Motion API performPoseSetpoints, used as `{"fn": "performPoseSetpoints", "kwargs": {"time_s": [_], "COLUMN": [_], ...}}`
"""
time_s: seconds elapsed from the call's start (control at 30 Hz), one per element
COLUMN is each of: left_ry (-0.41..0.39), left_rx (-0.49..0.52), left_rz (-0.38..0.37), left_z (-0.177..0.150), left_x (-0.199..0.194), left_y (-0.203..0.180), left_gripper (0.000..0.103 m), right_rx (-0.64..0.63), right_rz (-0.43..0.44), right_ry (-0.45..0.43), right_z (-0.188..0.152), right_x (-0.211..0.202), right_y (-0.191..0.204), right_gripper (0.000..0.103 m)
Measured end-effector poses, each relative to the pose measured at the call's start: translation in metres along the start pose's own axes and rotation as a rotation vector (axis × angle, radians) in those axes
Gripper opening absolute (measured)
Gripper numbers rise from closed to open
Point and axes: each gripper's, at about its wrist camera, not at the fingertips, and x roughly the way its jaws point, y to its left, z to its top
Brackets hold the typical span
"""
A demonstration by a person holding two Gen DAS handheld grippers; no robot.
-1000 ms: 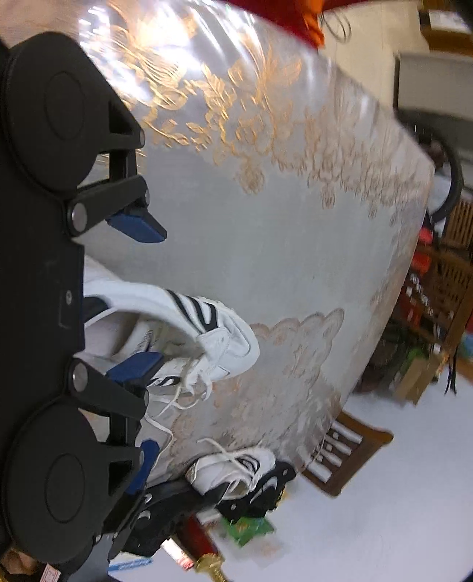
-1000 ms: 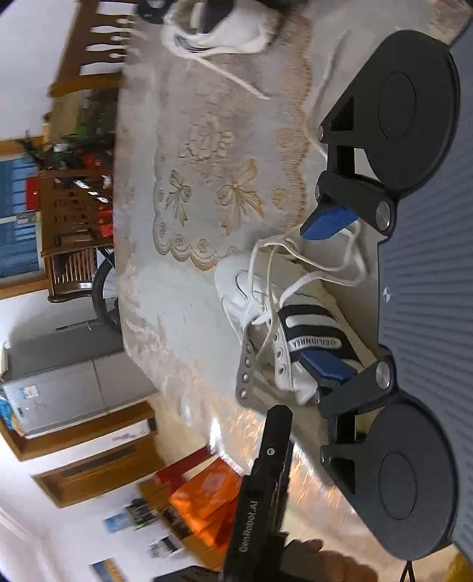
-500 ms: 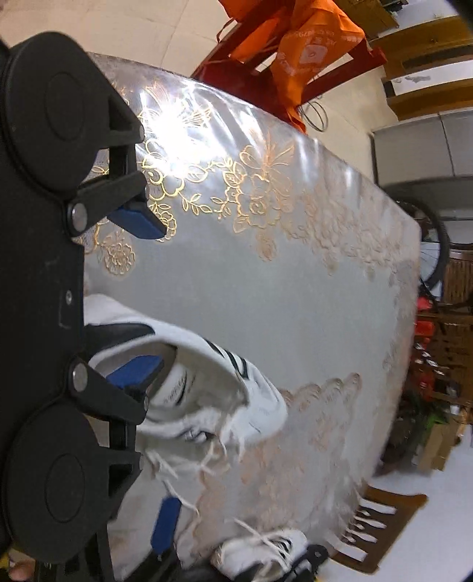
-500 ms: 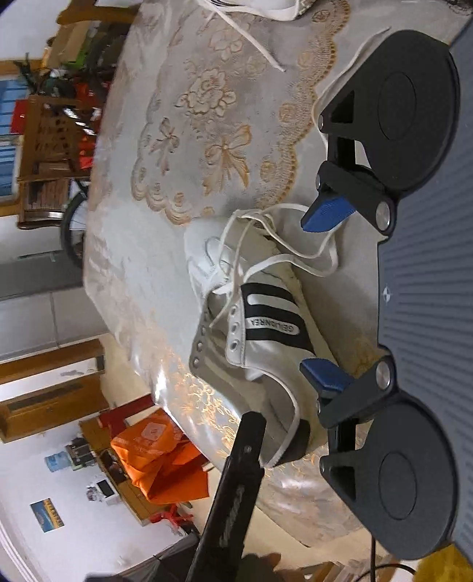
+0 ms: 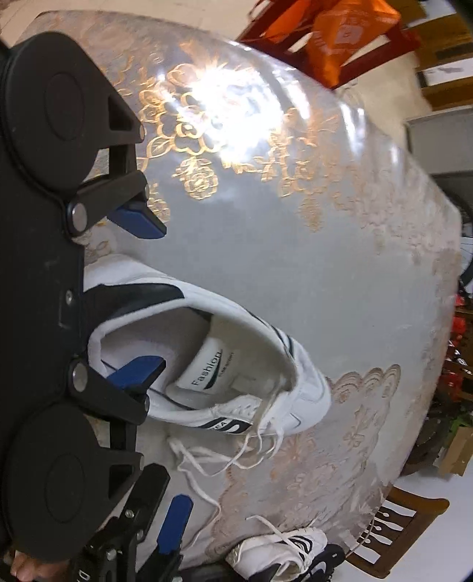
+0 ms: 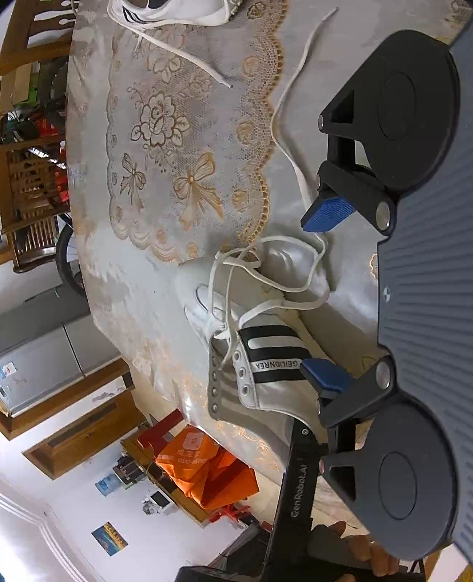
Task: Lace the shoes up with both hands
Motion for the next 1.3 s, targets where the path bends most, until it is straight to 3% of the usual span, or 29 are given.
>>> {"fn": "performPoseSetpoints", "kwargs": {"time_s": [0.1,0.2,0.37,0.4,0.47,0.5,0.53,0.6,0.67,0.87,0.97,1.0,1.03,1.13,1.3], "left_ry": [0.034,0.06,0.067,0.069,0.059,0.05,0.043,0.03,0.014,-0.063,-0.12,-0.147,-0.174,-0.23,-0.292], "left_rx": [-0.004,0.004,0.014,0.012,0.03,0.046,0.064,0.1,0.126,0.148,0.204,0.225,0.247,0.316,0.483], "left_rz": [0.027,0.064,0.134,0.138,0.146,0.148,0.143,0.124,0.102,-0.011,-0.039,-0.045,-0.05,-0.088,-0.131], "left_z": [-0.006,-0.014,-0.02,-0.021,-0.022,-0.021,-0.021,-0.019,-0.018,-0.021,-0.023,-0.024,-0.024,-0.021,-0.014], "left_x": [-0.005,-0.015,-0.036,-0.039,-0.042,-0.042,-0.042,-0.04,-0.039,-0.048,-0.055,-0.057,-0.06,-0.067,-0.063], "left_y": [0.003,0.008,0.02,0.022,0.02,0.019,0.018,0.017,0.018,0.031,0.034,0.034,0.033,0.03,0.022], "left_gripper": [0.076,0.077,0.078,0.078,0.077,0.076,0.076,0.076,0.076,0.076,0.076,0.076,0.076,0.076,0.076], "right_rx": [-0.032,-0.046,-0.055,-0.055,-0.074,-0.098,-0.133,-0.244,-0.34,-0.53,-0.609,-0.634,-0.659,-0.636,-0.318], "right_rz": [0.038,0.049,0.087,0.101,0.118,0.115,0.115,0.155,0.139,0.086,0.048,0.029,0.01,-0.039,-0.013], "right_ry": [0.022,0.032,-0.039,-0.059,-0.117,-0.145,-0.138,-0.03,0.05,0.127,0.18,0.196,0.213,0.18,0.038], "right_z": [-0.001,-0.002,0.0,0.0,0.003,0.007,0.013,0.027,0.034,0.047,0.047,0.045,0.044,0.039,0.033], "right_x": [0.001,-0.001,-0.015,-0.019,-0.027,-0.029,-0.028,-0.012,0.006,0.037,0.053,0.057,0.061,0.054,0.015], "right_y": [0.004,0.006,0.008,0.009,0.014,0.018,0.024,0.038,0.054,0.088,0.1,0.103,0.107,0.11,0.089], "right_gripper": [0.079,0.079,0.077,0.073,0.054,0.038,0.032,0.032,0.032,0.029,0.016,0.002,0.001,0.001,0.001]}}
